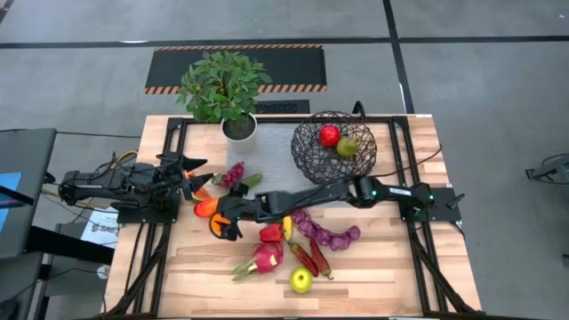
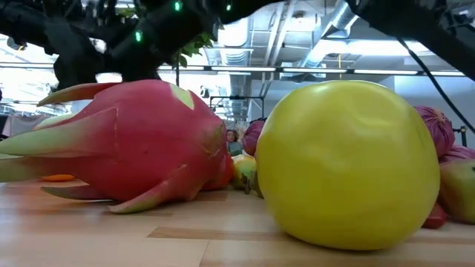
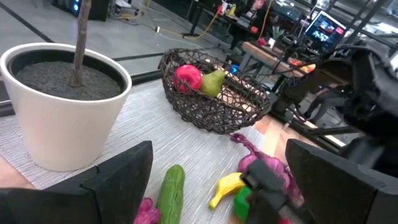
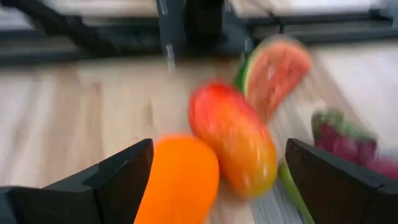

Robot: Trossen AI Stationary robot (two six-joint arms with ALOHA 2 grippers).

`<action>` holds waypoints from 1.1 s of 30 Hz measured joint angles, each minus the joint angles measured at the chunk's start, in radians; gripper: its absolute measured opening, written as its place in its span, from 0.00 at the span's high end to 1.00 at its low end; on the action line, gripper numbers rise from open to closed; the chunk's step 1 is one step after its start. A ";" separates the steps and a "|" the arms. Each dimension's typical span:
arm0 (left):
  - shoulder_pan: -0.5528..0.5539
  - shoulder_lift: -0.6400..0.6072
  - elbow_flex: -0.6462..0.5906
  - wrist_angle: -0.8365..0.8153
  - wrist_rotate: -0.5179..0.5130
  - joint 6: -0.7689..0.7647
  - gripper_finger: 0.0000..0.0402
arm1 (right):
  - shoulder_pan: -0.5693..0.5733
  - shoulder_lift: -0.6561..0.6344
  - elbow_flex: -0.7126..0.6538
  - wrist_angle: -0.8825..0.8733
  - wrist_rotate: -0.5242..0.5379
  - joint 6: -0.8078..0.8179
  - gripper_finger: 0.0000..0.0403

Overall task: Build produce basket
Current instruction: Put the orange into the wire basket

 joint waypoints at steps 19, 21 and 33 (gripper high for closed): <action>0.000 0.000 0.000 0.000 -0.005 -0.001 0.12 | 0.006 0.066 0.001 0.056 -0.019 0.056 0.05; 0.000 0.000 0.000 0.000 -0.006 -0.002 0.12 | 0.006 0.066 0.001 0.029 -0.019 0.056 0.07; 0.000 0.000 0.000 0.000 -0.024 0.002 0.12 | 0.003 0.065 0.000 -0.138 -0.019 0.019 0.08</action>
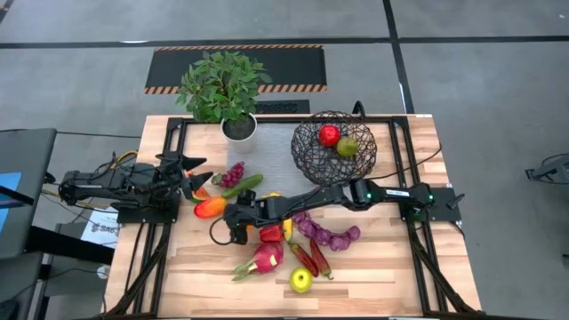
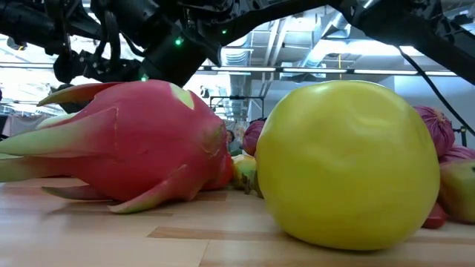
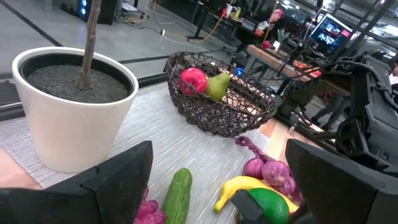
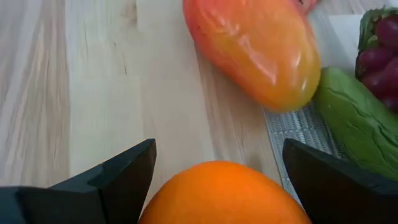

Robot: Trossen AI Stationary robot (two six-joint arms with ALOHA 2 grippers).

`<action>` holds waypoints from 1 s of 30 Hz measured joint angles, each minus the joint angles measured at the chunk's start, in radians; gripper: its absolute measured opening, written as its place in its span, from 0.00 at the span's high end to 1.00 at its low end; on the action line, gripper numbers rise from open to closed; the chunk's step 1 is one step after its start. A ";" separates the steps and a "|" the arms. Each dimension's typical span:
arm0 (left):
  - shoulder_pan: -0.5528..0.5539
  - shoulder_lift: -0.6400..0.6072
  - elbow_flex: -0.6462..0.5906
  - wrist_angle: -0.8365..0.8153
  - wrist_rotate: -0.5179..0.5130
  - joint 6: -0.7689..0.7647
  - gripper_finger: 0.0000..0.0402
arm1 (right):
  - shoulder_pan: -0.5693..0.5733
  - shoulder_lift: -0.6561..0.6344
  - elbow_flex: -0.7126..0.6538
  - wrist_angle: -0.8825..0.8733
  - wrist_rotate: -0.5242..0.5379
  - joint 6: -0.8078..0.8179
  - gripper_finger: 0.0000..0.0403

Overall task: Build produce basket
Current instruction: Put the orange into the wire basket

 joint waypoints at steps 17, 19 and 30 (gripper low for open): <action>0.000 0.000 0.000 0.000 0.004 0.005 0.12 | -0.026 -0.109 0.000 -0.225 -0.003 0.062 0.08; 0.000 0.000 0.000 0.000 0.005 0.005 0.12 | -0.026 -0.108 0.000 -0.263 -0.009 0.088 0.08; 0.000 0.000 0.000 0.000 0.005 0.005 0.12 | -0.032 -0.098 -0.026 -0.304 -0.018 0.173 0.14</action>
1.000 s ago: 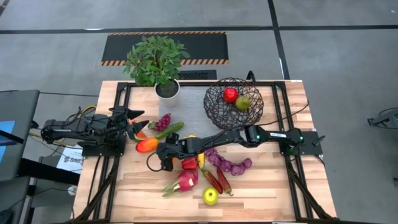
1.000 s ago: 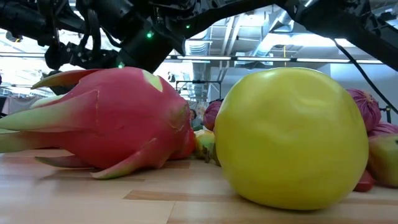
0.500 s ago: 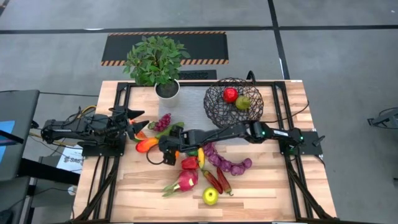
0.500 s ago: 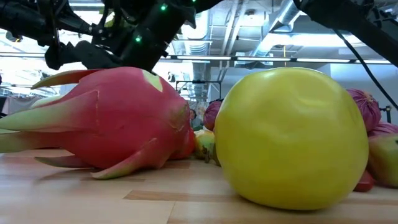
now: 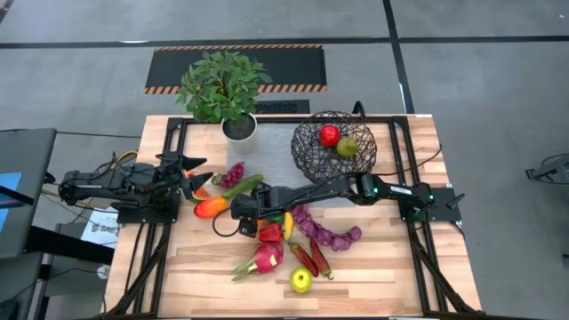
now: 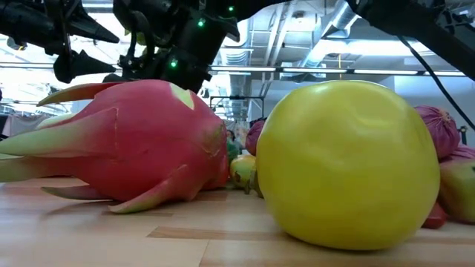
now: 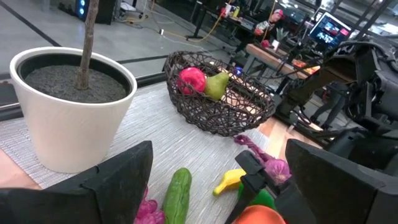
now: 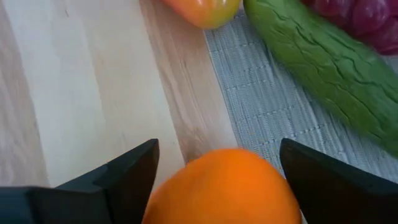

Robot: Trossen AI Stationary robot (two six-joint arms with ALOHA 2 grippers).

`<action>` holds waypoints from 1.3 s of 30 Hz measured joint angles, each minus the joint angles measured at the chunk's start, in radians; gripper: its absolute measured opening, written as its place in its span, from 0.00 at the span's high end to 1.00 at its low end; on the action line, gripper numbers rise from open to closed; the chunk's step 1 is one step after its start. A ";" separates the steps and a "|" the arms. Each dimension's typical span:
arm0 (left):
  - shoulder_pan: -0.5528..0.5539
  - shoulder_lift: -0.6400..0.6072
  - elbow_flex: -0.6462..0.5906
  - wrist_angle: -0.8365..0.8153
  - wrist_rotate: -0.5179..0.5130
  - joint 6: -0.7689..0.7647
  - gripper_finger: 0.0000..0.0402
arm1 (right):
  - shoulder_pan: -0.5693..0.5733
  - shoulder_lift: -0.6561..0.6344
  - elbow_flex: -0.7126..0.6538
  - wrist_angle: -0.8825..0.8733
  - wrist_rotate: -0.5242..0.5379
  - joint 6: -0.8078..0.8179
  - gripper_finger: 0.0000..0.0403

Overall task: Build produce basket
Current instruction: Put the orange into the wire basket

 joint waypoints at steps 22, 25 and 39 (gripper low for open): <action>0.000 0.000 0.000 0.000 0.000 -0.001 0.12 | -0.001 0.000 0.031 0.008 -0.019 0.038 0.34; 0.000 0.000 0.000 0.000 -0.001 -0.001 0.12 | -0.004 0.000 0.080 -0.053 -0.019 0.034 0.34; 0.000 0.000 0.000 0.001 -0.005 -0.001 0.12 | -0.042 -0.163 0.077 -0.209 0.004 0.008 0.34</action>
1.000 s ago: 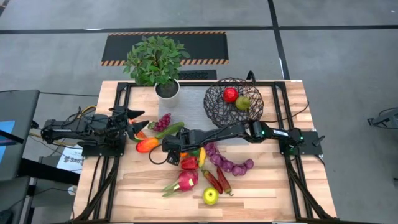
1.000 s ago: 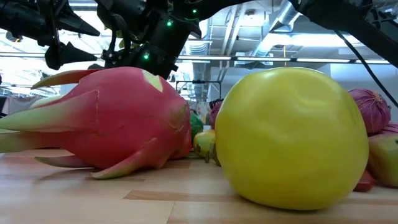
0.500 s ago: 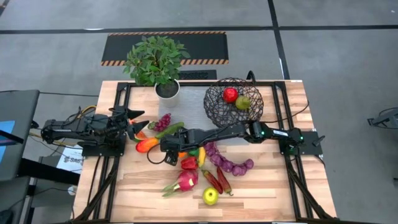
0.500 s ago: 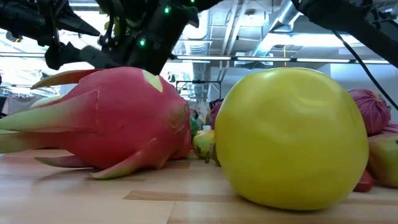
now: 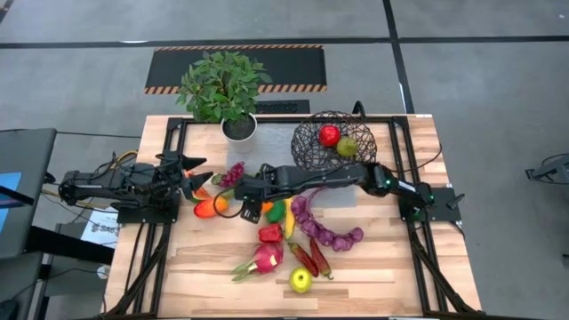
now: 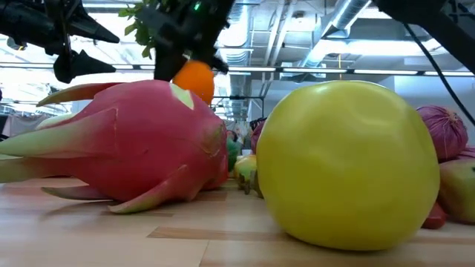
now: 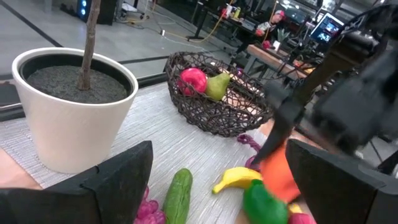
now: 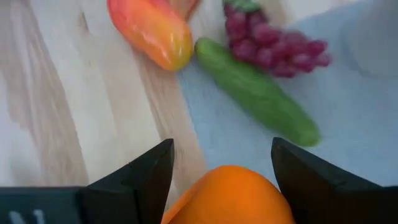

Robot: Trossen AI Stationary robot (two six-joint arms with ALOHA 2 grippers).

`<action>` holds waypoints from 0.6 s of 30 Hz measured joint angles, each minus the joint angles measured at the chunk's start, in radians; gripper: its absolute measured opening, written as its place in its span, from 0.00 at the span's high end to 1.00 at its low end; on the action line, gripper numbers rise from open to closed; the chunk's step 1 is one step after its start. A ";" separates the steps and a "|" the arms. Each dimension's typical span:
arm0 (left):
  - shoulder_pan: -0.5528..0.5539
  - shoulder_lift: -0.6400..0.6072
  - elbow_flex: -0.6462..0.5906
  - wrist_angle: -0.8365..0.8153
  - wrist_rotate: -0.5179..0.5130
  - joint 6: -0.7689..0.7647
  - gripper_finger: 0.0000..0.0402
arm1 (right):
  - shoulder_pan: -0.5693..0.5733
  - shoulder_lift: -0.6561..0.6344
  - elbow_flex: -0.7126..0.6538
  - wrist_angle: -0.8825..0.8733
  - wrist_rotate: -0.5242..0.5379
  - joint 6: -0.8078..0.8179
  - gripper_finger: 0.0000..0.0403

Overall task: Build produce basket
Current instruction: Put the orange into the wire basket

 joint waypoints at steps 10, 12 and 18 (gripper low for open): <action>0.000 0.000 0.000 0.000 0.000 0.000 0.12 | -0.003 -0.132 0.000 -0.237 0.152 0.006 0.34; 0.000 0.000 0.000 0.000 0.000 0.000 0.12 | -0.003 -0.157 0.000 -0.296 0.185 0.018 0.34; 0.000 0.000 0.000 -0.001 0.001 0.000 0.12 | -0.006 -0.227 0.001 -0.476 0.299 0.071 0.34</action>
